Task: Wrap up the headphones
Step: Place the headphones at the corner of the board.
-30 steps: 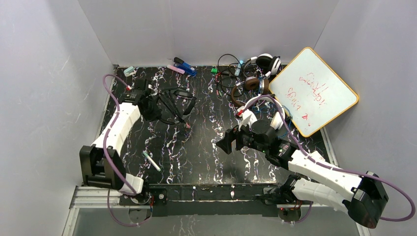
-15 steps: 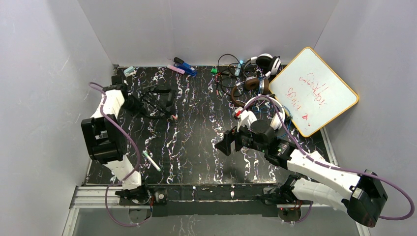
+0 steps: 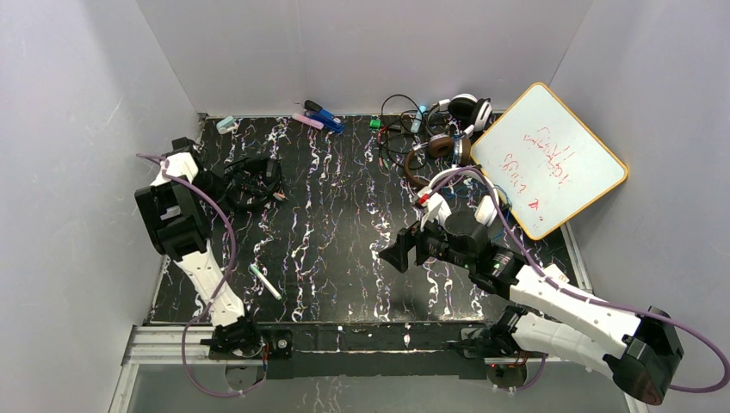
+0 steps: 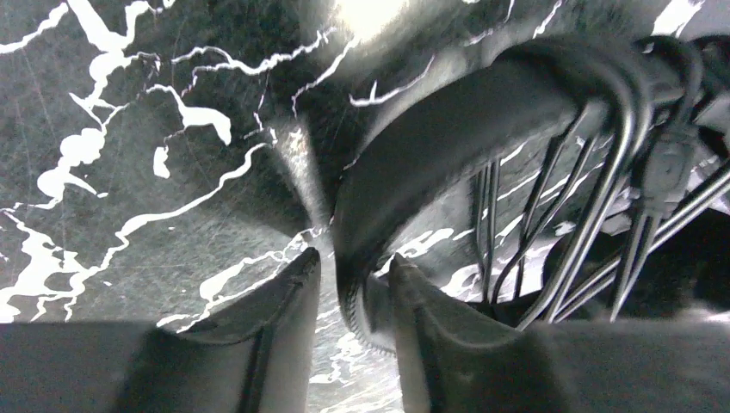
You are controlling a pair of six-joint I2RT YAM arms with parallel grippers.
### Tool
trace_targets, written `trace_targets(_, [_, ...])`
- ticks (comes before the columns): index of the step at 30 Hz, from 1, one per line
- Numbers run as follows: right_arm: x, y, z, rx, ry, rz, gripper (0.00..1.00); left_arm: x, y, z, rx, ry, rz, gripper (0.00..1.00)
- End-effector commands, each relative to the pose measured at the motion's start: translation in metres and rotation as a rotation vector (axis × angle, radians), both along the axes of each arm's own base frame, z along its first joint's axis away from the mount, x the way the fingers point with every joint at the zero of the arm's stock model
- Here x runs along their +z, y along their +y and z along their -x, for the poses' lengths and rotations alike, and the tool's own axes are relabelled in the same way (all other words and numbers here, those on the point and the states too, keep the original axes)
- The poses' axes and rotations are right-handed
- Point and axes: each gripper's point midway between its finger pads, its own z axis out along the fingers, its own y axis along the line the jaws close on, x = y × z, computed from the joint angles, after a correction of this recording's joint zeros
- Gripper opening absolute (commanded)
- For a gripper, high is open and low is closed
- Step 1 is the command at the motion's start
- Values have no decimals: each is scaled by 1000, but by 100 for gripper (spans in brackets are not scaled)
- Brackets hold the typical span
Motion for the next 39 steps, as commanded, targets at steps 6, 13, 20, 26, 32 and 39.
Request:
trace_targets(6, [26,-5,-12,-64,-61,-30,92,33,0,-5,-6,-56,-6,56])
trace_targets(13, [46,-5,-29,-107,-120,-6,92,70,-1,27,22,-130,-105,97])
trace_targets(20, [49,-9,-49,-210,-134,17,96,120,-45,39,-52,-336,-179,98])
trace_targets(26, [55,-20,-64,-313,-126,78,99,119,-98,45,-289,-449,-231,98])
trace_targets(32, [38,-32,-77,-354,-67,165,99,115,-145,52,-473,-587,-285,98])
trace_targets(39, [17,-97,-123,-594,159,123,99,106,-188,47,-662,-663,-265,88])
